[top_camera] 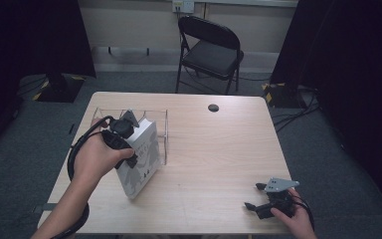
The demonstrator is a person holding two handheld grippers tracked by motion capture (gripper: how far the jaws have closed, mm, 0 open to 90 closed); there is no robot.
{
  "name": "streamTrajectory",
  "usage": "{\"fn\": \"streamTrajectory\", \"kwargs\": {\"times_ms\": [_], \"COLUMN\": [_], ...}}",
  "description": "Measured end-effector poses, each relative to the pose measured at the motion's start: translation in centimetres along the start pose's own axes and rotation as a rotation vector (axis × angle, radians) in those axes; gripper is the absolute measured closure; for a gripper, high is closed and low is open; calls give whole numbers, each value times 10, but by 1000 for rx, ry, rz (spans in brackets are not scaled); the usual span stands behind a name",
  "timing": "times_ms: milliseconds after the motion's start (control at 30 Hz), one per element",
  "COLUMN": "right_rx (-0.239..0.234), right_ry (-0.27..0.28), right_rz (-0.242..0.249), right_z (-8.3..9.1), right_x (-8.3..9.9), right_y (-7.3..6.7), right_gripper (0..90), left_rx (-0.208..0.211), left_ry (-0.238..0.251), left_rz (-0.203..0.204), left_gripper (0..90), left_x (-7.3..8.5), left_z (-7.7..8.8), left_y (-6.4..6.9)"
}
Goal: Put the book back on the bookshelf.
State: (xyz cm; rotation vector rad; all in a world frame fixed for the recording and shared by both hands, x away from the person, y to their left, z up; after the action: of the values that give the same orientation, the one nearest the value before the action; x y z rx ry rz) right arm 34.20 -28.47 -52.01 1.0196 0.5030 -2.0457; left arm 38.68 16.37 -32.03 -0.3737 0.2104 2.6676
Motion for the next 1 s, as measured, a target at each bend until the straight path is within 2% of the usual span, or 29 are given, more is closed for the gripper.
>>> {"fn": "streamTrajectory", "kwargs": {"times_ms": [100,233,433,533,600,667,700,733,867,900,933,967,1000], "right_rx": [0,-3,-2,-2,-2,-3,-2,-2,-2,-3,-3,-2,-3], "right_ry": [1,-2,-1,-1,-1,-1,-1,-1,-1,-2,-1,-1,-1], "right_rz": [3,3,1,2,1,2,2,1,2,3,1,2,3], "right_z": [0,0,0,0,0,0,0,0,0,0,0,0,0], "right_x": [0,0,0,0,0,0,0,0,0,0,0,0,0], "right_y": [0,0,0,0,0,0,0,0,0,0,0,0,0], "right_gripper": [132,132,132,132,132,132,132,132,132,132,132,132,132], "left_rx": [-4,-7,-12,-33,-20,-24,-35,-30,-29,-40,-31,-28,-27], "left_ry": [21,9,2,-2,-1,-1,1,-4,-13,-13,-11,-15,-17], "left_rz": [2,22,23,28,33,35,49,36,51,51,53,72,74], "left_gripper": [532,531,532,532,532,532,532,532,532,532,531,532,532], "left_x": [-3,-6,-12,-15,-16,-18,-19,-20,-25,-26,-27,-29,-29], "left_z": [-2,-3,-2,-1,-1,-1,-1,-2,-4,-5,-6,-6,-6], "left_y": [0,0,1,2,2,1,2,2,4,5,6,5,5]}}
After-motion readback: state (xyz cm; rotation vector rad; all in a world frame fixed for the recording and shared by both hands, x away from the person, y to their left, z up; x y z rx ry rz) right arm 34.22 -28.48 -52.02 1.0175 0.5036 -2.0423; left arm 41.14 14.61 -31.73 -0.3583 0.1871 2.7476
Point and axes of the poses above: each handheld gripper's, and its own axes: z roughly backward along the jaws, x roughly out of its underside, y roughly to its right, the point moved 3 cm from there along -z, roughly forward along the jaws, and after that the axes turned 6 degrees about y, right-handed, at the moved point
